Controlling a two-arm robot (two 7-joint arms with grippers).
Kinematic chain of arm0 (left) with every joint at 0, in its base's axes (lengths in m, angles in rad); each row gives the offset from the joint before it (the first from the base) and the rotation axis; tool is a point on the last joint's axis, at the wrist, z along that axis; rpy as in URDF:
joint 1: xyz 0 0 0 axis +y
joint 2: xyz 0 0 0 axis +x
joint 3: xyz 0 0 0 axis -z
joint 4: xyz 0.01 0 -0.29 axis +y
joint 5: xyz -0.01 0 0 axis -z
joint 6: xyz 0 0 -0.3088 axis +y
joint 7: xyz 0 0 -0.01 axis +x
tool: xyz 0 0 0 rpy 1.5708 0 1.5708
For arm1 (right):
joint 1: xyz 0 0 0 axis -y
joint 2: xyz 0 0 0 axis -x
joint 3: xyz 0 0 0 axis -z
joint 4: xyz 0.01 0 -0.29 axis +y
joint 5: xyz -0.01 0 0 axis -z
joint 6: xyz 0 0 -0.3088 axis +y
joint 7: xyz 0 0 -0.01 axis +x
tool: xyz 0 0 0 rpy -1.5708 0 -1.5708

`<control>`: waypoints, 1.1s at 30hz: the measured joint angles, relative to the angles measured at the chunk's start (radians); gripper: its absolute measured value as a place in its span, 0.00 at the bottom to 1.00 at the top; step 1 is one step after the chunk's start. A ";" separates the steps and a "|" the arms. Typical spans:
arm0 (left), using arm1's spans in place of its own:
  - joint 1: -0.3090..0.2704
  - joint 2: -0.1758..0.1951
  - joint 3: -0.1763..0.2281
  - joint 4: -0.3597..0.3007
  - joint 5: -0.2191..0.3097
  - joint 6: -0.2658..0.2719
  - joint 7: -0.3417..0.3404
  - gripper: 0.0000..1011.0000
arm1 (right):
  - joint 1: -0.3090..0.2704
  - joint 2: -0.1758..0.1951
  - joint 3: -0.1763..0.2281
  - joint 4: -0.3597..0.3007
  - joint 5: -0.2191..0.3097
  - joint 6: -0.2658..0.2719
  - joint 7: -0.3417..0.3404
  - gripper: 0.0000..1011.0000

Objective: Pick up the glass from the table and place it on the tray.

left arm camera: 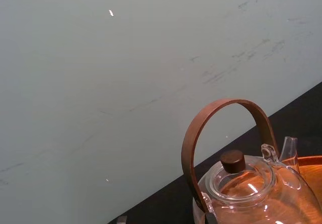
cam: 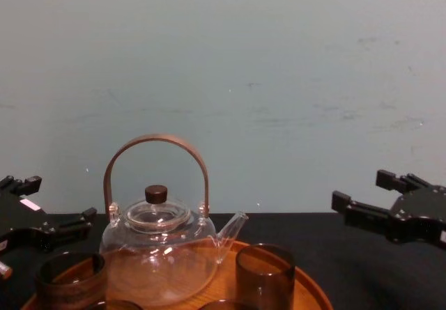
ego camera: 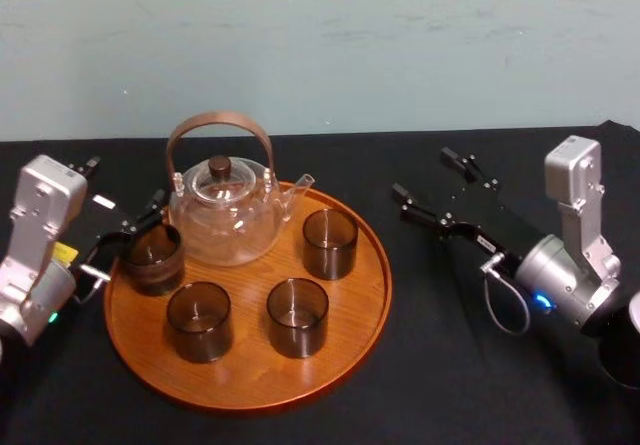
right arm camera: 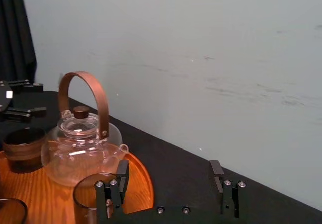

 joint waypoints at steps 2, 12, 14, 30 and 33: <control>0.000 0.000 0.000 0.000 0.000 0.000 0.000 0.99 | -0.003 0.001 0.005 0.000 0.000 0.000 -0.003 0.99; 0.000 0.000 0.000 0.000 0.000 0.000 0.000 0.99 | -0.026 0.008 0.032 0.003 -0.005 0.002 -0.017 0.99; 0.000 0.000 0.000 0.000 0.000 0.000 0.000 0.99 | -0.030 0.009 0.036 0.003 -0.006 0.003 -0.019 0.99; 0.000 0.000 0.000 0.000 0.000 0.000 0.000 0.99 | -0.067 0.014 0.072 -0.008 -0.017 0.014 -0.039 0.99; 0.000 0.000 0.000 0.000 0.000 0.000 0.000 0.99 | -0.077 0.015 0.082 -0.015 -0.014 0.015 -0.045 0.99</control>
